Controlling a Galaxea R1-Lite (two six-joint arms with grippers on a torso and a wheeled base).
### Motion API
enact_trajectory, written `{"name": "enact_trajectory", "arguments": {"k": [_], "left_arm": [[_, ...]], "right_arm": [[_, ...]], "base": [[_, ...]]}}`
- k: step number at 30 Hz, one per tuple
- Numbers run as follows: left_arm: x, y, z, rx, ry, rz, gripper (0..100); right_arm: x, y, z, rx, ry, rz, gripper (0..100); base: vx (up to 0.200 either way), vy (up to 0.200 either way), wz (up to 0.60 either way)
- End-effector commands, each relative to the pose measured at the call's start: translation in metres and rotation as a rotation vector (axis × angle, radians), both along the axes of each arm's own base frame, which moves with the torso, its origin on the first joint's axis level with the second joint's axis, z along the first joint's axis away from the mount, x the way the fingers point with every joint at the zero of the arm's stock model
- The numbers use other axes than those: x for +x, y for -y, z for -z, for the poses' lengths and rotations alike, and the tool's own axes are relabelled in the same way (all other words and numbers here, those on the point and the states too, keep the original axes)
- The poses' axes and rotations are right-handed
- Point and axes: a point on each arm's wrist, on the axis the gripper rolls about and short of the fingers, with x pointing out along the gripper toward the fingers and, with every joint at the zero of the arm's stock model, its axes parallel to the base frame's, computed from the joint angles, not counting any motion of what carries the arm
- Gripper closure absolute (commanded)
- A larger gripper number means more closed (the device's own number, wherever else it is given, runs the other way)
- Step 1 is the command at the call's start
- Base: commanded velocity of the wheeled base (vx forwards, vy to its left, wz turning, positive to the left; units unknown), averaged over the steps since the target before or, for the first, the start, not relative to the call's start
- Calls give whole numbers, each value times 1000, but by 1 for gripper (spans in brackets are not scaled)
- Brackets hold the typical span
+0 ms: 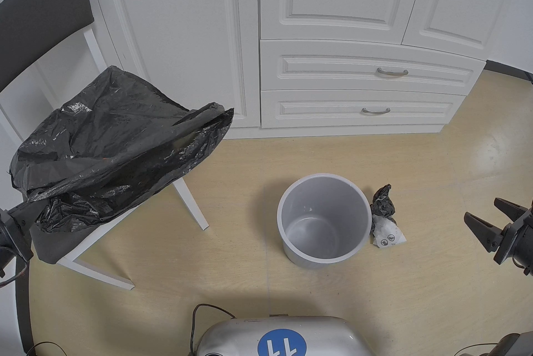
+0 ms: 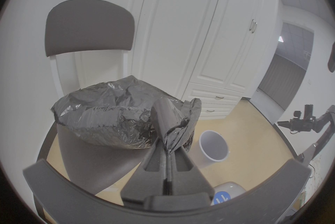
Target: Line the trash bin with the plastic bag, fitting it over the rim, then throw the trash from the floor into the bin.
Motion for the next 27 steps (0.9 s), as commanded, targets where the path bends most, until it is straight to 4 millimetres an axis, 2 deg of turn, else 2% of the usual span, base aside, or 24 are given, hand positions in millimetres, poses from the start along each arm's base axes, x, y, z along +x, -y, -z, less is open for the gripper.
{"name": "enact_trajectory", "arguments": {"k": [1,7,9,13,19,20,22,24,25,27], "left_arm": [[-5,9,-6,5,43,71,100],[-3,13,-7,2,43,121,100],[-1,16,-11,3,47,163,100],[2,24,-14,-1,47,252,100],[2,31,-16,-23,45,330,100],[0,34,-17,-48,43,357,100],[-2,36,-18,-66,42,376,100],[-2,36,-19,-66,46,379,100],[-5,37,-22,-65,64,386,100],[-9,37,-24,-63,82,389,100]], "right_arm": [[6,-7,-8,-2,12,-45,0],[23,-20,-20,-7,7,-104,0],[39,-31,-24,-27,-12,-135,0],[54,-51,-19,-60,-60,-204,0],[57,-70,-12,-47,-85,-288,0],[59,-82,-8,-25,-94,-329,0],[60,-92,-3,-17,-105,-367,0],[61,-94,-3,-17,-103,-375,0],[67,-106,0,-13,-96,-406,0],[71,-115,4,-10,-89,-426,0]], "base": [[0,0,0],[0,0,0],[0,0,0],[0,0,0],[0,0,0],[0,0,0],[0,0,0],[0,0,0],[0,0,0],[0,0,0]]}}
